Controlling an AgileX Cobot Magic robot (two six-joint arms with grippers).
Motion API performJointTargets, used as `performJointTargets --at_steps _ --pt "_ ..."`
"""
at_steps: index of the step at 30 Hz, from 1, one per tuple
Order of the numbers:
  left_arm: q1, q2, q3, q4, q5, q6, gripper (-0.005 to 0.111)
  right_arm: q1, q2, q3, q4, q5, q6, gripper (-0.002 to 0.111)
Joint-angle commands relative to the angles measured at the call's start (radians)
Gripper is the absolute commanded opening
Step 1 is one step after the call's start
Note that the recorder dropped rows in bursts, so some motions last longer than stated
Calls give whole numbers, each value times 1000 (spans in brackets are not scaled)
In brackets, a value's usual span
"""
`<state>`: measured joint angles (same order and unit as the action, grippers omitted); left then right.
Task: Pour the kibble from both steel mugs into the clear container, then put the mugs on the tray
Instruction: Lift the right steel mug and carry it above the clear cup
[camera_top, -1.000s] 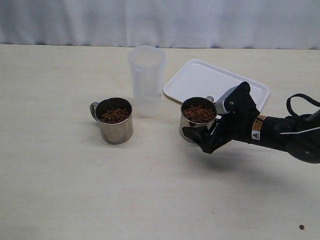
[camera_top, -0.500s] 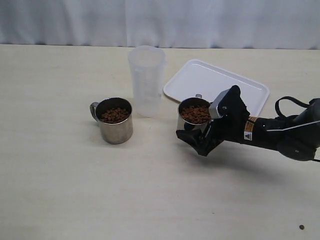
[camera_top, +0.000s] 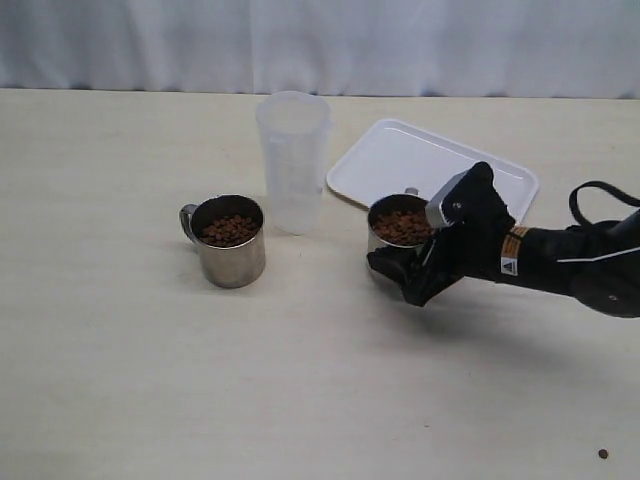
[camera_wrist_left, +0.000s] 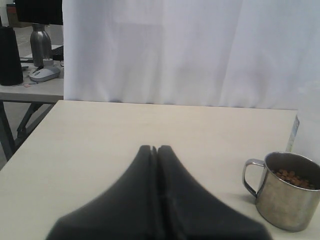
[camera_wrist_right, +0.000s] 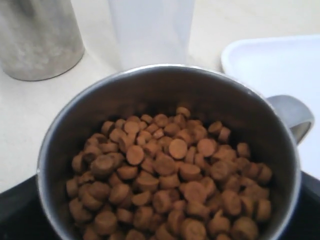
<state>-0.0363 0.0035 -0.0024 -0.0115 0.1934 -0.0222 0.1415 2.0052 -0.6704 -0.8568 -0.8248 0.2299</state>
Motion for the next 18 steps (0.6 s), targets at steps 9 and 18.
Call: performJointTargets --at_steps 9,18 --pt "1 -3 2 1 -5 0 0 52 -437 -125 144 411 16 5" --pt "1 -3 2 1 -7 0 0 260 -418 -383 142 756 -127 5"
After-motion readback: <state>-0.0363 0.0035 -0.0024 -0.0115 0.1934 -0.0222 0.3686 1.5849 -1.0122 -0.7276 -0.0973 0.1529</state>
